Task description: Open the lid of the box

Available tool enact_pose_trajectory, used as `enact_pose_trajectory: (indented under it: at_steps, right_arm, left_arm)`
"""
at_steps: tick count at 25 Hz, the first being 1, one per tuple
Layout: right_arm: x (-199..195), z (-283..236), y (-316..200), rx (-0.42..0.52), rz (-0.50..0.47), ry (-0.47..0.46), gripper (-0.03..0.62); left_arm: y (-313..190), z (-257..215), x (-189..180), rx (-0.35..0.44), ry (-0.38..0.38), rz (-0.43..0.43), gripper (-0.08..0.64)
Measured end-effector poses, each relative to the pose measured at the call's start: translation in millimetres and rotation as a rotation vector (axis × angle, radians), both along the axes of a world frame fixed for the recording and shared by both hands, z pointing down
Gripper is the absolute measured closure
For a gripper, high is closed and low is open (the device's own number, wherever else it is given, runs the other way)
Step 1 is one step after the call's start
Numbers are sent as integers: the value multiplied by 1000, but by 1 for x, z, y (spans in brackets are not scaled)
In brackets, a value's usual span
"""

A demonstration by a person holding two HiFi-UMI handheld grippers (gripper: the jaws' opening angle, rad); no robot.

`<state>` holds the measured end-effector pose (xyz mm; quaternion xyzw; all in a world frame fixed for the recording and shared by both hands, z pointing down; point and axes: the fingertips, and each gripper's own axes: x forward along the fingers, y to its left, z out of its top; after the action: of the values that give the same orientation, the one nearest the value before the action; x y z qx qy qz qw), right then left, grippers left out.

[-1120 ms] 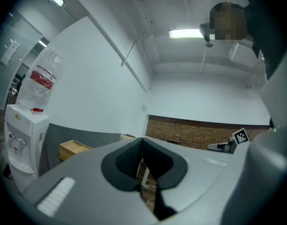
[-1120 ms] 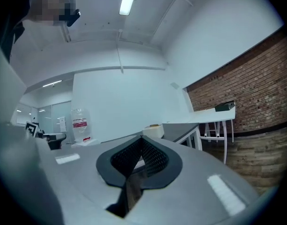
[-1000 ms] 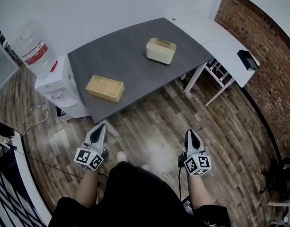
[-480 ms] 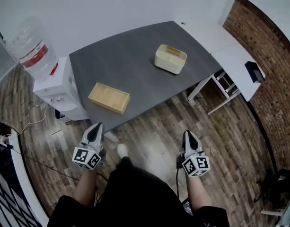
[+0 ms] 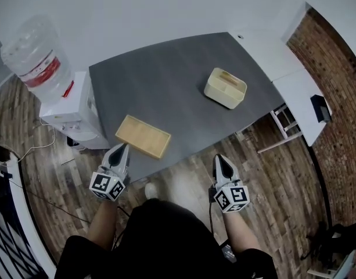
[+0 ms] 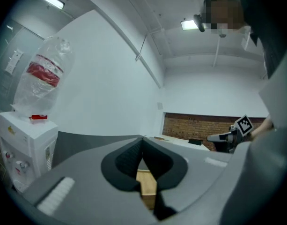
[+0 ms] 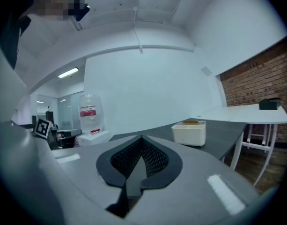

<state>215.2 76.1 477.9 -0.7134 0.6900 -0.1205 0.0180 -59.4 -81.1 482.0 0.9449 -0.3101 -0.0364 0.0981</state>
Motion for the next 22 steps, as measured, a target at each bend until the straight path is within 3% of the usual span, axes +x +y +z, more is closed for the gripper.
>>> enact_pose_trajectory:
  at_steps: [4, 9, 19, 22]
  right_arm:
    - [-43, 19, -51, -71, -127, 5, 589]
    - [-76, 38, -83, -130, -206, -16, 591]
    - [-96, 83, -99, -252, -194, -108, 589]
    - [-96, 95, -101, -284, -192, -138, 589]
  left_arm:
    - [-22, 8, -7, -12, -41, -5, 560]
    - [-44, 25, -22, -52, -68, -21, 560]
    - [-72, 70, -45, -174, -125, -61, 560]
    - [-78, 87, -45, -240, -133, -65, 513]
